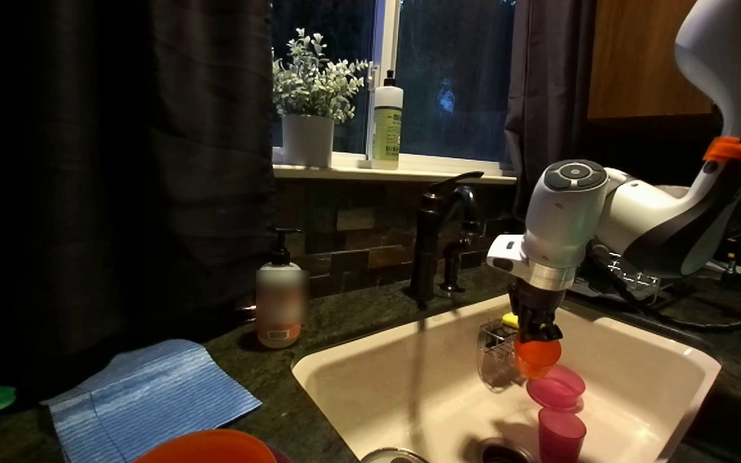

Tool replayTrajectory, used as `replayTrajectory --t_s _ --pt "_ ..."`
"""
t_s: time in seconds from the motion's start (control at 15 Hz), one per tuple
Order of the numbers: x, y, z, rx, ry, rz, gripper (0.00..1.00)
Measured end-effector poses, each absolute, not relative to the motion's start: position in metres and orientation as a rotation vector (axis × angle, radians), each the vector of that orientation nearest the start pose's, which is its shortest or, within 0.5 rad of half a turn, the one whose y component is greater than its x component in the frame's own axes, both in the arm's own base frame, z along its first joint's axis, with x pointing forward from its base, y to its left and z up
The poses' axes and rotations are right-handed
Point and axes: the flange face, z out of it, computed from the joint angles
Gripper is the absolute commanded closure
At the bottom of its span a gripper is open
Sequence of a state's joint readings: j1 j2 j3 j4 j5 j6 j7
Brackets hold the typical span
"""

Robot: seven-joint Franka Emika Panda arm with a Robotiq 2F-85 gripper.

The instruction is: Pour the liquid out of the orange cup and into the pink cup.

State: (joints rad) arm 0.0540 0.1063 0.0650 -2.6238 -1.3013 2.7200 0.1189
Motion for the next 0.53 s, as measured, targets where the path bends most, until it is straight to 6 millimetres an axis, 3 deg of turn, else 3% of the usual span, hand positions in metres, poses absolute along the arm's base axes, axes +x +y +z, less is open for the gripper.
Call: replayTrajectory --t_s 0.53 --pt "0.399 0.063 0.188 -2.956 -1.858 -0.264 0.99"
